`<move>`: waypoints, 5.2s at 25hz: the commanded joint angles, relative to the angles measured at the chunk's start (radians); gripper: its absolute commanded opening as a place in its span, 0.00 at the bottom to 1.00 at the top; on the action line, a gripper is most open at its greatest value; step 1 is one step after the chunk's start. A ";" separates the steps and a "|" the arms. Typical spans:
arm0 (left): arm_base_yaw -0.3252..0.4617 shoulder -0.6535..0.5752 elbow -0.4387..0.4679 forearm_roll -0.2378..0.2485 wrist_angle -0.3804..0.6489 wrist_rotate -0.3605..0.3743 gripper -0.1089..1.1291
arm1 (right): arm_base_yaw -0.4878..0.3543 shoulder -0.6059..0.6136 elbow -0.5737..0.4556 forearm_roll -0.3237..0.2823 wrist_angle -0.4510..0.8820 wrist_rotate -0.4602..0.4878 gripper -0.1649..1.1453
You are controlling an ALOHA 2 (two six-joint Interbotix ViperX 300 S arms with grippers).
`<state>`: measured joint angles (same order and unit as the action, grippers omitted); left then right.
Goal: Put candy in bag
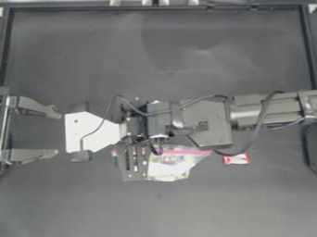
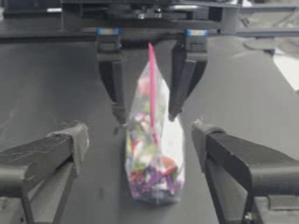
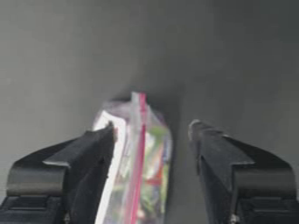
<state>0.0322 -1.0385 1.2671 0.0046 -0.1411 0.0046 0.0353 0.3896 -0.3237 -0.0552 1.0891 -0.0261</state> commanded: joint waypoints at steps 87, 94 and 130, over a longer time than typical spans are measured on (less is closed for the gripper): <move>-0.008 0.091 0.009 -0.040 -0.018 -0.011 0.90 | 0.021 -0.098 0.072 0.005 -0.078 -0.012 0.16; -0.020 0.207 -0.035 -0.040 -0.055 -0.009 0.90 | 0.021 -0.147 0.158 -0.025 -0.137 0.031 0.16; -0.089 0.758 -0.233 -0.081 -0.377 -0.009 0.81 | 0.021 -0.224 0.305 -0.037 -0.295 0.046 0.16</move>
<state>-0.0552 -0.2777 1.0569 -0.0752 -0.5047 -0.0046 0.0552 0.2102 -0.0107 -0.0890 0.8007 0.0184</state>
